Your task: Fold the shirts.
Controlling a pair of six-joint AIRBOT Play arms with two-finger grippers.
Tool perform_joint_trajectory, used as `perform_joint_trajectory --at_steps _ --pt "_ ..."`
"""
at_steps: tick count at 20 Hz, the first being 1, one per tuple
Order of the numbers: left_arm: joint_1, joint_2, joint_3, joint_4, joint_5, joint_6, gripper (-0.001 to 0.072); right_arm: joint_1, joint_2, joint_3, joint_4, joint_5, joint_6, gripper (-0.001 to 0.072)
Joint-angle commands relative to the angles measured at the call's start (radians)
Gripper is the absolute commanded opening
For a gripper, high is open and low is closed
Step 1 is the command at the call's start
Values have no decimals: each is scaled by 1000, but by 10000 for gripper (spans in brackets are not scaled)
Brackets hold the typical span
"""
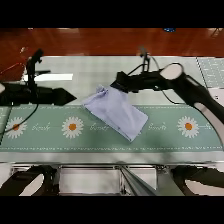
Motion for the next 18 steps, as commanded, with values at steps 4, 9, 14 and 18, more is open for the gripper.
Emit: perform_joint_trajectory --at_steps 4,9,14,18 --pt "32 169 -346 -35 55 15 20 75 -323 239 115 -30 -19 404" --pt "65 167 -340 -30 132 55 20 -25 -243 243 117 195 -37 406" --pt "262 167 -180 -31 57 55 20 -240 127 226 -332 409 91 406" --pt "272 165 -177 -35 54 55 20 -259 541 -51 -982 404 451 416"
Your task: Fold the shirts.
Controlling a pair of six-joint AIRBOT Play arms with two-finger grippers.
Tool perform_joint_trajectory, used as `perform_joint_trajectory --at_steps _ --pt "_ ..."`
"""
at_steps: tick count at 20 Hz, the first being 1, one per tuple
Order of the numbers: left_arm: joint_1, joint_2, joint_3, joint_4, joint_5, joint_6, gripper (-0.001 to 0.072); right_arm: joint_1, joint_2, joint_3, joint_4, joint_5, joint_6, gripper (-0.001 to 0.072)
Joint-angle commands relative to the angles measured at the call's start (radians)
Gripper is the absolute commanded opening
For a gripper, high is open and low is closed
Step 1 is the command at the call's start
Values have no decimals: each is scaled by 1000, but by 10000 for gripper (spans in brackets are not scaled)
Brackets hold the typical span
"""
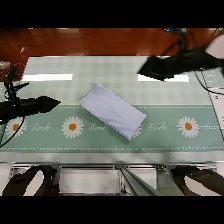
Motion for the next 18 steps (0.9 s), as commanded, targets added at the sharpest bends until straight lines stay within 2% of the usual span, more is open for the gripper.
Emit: perform_joint_trajectory --at_steps 1,3,5,7,9,12,16,18 --pt "10 -1 12 -3 -11 2 20 -34 352 -285 -526 33 328 415" --pt "-15 -1 -3 -3 -11 2 20 -34 486 -524 -506 -20 421 416" --pt "-41 -1 -23 -3 -11 -1 20 -34 555 -758 -352 -148 473 416" --pt "-64 -1 -47 -3 -11 -9 20 -32 547 -931 -150 -304 468 415" --pt "-87 -1 -67 -3 -11 -10 20 -29 515 -1035 -12 -438 450 415" --pt "-104 -2 -86 -3 -10 -9 20 -29 404 -1060 201 -529 266 415" --pt "-104 -4 -100 -4 -6 -26 20 -29 204 -1059 641 -538 -147 415" --pt "-104 -4 -100 -4 -11 -32 20 -28 123 -1045 780 -523 -282 415"
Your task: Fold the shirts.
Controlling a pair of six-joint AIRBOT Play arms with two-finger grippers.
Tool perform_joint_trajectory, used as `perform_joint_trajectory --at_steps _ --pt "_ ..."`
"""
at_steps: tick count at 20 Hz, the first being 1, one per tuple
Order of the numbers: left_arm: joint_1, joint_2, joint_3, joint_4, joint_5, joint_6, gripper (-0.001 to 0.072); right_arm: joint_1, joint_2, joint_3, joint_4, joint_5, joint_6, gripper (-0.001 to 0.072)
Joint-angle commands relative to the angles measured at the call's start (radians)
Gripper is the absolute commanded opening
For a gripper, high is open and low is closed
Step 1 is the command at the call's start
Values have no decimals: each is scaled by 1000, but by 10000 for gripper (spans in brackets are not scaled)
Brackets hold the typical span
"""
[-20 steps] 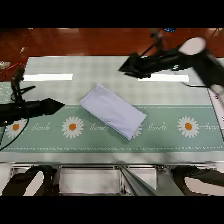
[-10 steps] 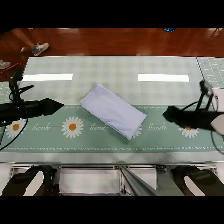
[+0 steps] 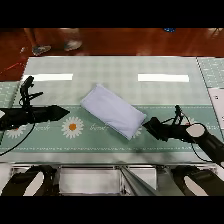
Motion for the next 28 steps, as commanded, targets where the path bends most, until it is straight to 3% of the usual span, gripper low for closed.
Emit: perform_joint_trajectory --at_steps 1,5,9,11,13,18,21,28 --pt "-2 -1 -6 0 -2 -13 20 1 -154 13 334 3 -307 415" --pt "-2 -1 -6 0 -1 -13 20 14 -299 106 340 55 -348 415" --pt "-2 -2 -6 0 7 -13 20 150 -423 264 339 55 -352 381" --pt "-2 -2 -6 0 6 -14 20 200 -468 371 336 65 -406 33" --pt "-2 -2 -6 0 6 -14 20 214 -486 490 310 93 -433 28" --pt "-2 -8 -6 1 7 -13 20 152 -486 872 -27 187 -215 27" --pt "-2 -18 -7 1 6 -13 20 94 -486 1090 -166 291 -150 27" --pt "-2 -22 -7 1 6 -13 20 -163 -484 1433 -266 555 -110 27"
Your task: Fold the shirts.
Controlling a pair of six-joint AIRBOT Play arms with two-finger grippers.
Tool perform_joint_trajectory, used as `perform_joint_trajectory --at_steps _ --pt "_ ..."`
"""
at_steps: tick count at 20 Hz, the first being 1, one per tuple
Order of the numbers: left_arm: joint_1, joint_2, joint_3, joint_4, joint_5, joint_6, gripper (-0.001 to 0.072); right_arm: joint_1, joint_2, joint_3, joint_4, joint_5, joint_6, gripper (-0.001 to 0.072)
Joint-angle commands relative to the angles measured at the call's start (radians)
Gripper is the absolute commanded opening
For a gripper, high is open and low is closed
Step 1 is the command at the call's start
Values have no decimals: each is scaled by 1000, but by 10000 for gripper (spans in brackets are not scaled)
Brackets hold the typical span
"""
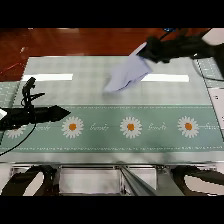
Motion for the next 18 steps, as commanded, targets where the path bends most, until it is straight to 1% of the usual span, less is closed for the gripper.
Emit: perform_joint_trajectory --at_steps 1,3,5,8,11,13,15,18 --pt "0 -2 -1 0 -1 0 20 -150 0 170 -63 171 27 27" --pt "0 -2 -1 0 -1 0 20 -252 0 237 -48 245 34 27" --pt "0 -2 -1 0 -1 0 20 -365 13 286 -47 304 65 27" --pt "0 -2 -1 0 -1 -4 20 -534 70 286 -39 365 83 26" --pt "0 -2 -1 0 0 -3 20 -683 125 285 -47 477 89 26" --pt "0 -2 -1 0 0 -3 20 -757 157 285 -91 549 119 26" --pt "0 -2 -1 0 0 -3 20 -817 191 277 -179 622 143 26" --pt "0 -2 -1 0 8 -2 20 -913 262 163 -261 683 148 26"
